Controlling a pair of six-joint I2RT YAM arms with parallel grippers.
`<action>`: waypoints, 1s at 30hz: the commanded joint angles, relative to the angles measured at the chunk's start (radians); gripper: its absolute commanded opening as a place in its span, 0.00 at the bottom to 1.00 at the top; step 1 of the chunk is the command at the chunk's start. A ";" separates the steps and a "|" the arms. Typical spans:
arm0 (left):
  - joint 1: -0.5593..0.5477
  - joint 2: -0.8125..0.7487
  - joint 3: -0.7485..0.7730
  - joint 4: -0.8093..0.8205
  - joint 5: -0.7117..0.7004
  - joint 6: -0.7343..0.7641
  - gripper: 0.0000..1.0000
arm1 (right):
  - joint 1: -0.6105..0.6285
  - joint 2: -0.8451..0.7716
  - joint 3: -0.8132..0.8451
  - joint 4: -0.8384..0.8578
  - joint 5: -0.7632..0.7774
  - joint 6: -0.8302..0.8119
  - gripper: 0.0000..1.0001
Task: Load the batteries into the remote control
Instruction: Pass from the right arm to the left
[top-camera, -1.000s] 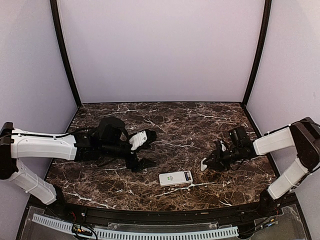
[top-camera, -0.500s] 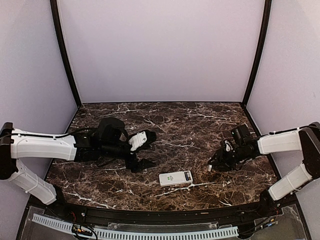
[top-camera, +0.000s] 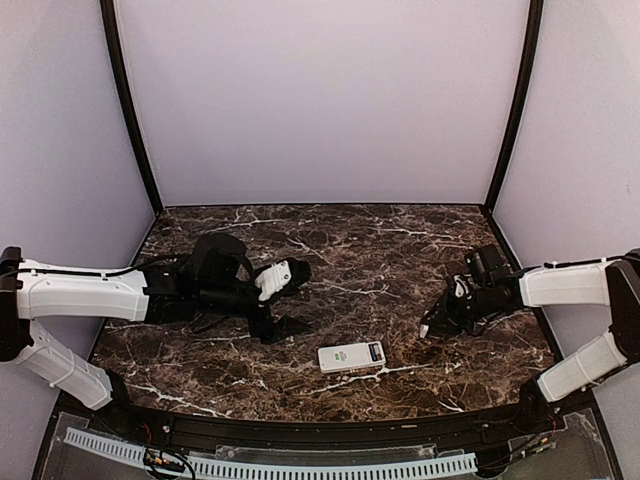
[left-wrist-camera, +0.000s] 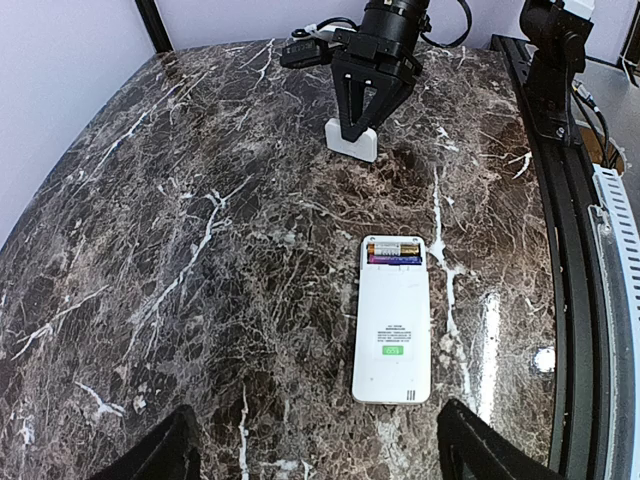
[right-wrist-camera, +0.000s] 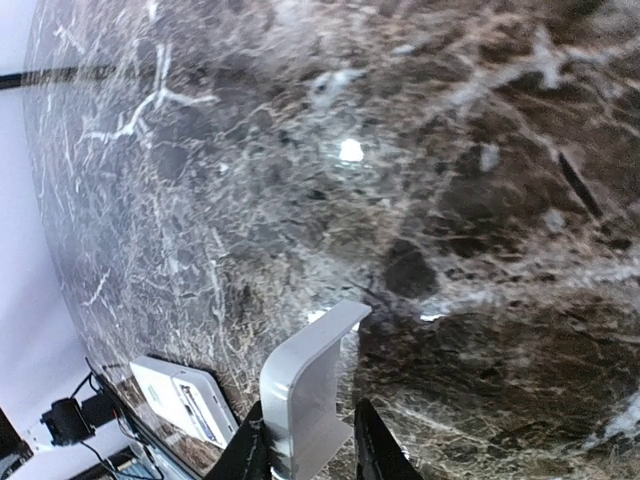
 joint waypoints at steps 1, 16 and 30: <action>0.003 -0.025 -0.016 -0.012 -0.008 0.006 0.81 | 0.002 0.032 0.063 0.051 -0.088 -0.014 0.21; 0.003 -0.084 -0.046 0.031 0.047 -0.003 0.82 | 0.148 0.015 0.243 0.131 -0.347 -0.152 0.06; 0.029 -0.198 0.080 0.183 0.418 -0.261 0.72 | 0.385 -0.073 0.521 0.393 -0.677 -0.285 0.05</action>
